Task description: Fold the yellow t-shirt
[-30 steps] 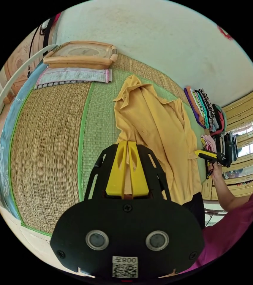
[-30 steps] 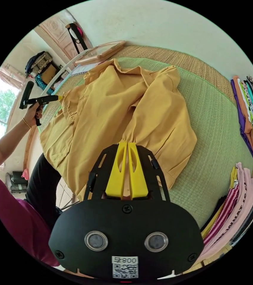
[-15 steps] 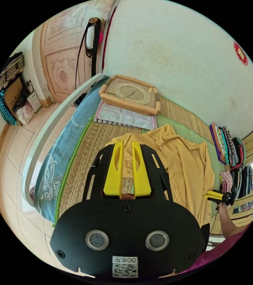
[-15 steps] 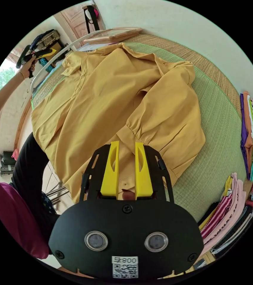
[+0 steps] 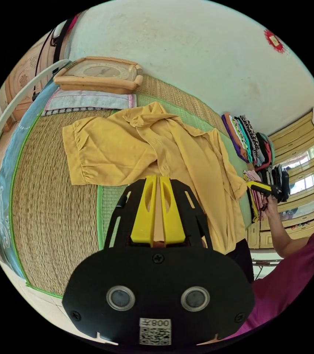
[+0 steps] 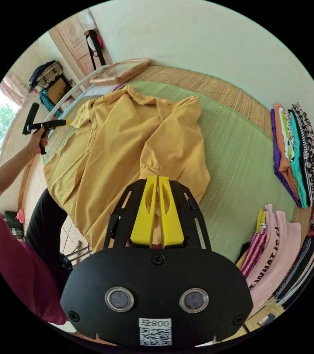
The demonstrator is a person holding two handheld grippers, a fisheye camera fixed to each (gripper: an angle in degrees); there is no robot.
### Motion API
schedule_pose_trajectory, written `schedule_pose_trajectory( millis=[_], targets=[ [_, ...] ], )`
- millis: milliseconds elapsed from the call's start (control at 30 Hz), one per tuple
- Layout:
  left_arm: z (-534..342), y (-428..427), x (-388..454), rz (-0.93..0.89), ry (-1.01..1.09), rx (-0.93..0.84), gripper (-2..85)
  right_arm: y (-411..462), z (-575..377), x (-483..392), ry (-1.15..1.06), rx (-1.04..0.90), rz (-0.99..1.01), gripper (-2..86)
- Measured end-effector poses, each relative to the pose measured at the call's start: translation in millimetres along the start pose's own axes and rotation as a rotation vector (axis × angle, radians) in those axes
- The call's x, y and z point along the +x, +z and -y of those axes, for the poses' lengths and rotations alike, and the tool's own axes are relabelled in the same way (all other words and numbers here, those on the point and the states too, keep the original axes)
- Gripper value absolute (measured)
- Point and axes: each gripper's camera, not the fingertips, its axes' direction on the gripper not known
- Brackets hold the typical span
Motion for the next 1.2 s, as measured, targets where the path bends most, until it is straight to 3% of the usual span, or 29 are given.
schedule_pose_trajectory(
  millis=[200, 300, 433, 600, 800, 933, 1200],
  targets=[
    [13, 11, 17, -0.060, 0.043, 0.016, 1.8, -83, -29, 153, 0.339, 0.143, -0.105, 0.4],
    [15, 26, 20, -0.083, 0.034, -0.008, 2.5, -82, -45, 221, 0.504, 0.127, -0.072, 1.1],
    [19, 47, 26, -0.117, 0.028, -0.037, 4.0, -63, -57, 248, 0.616, 0.126, -0.024, 2.7],
    [38, 65, 33, -0.115, 0.023, -0.030, 5.9, -1, -17, 152, 0.303, 0.078, 0.125, 5.3],
    [89, 76, 39, -0.005, 0.025, 0.026, 7.6, 77, 62, 24, -0.037, -0.038, 0.052, 8.2],
    [137, 82, 41, 0.119, 0.070, 0.028, 9.2, 103, 88, -17, -0.138, -0.049, -0.071, 8.3],
    [212, 137, 56, 0.327, 0.238, -0.161, 10.1, 159, 93, -21, -0.144, -0.145, -0.142, 6.9]
  ],
)
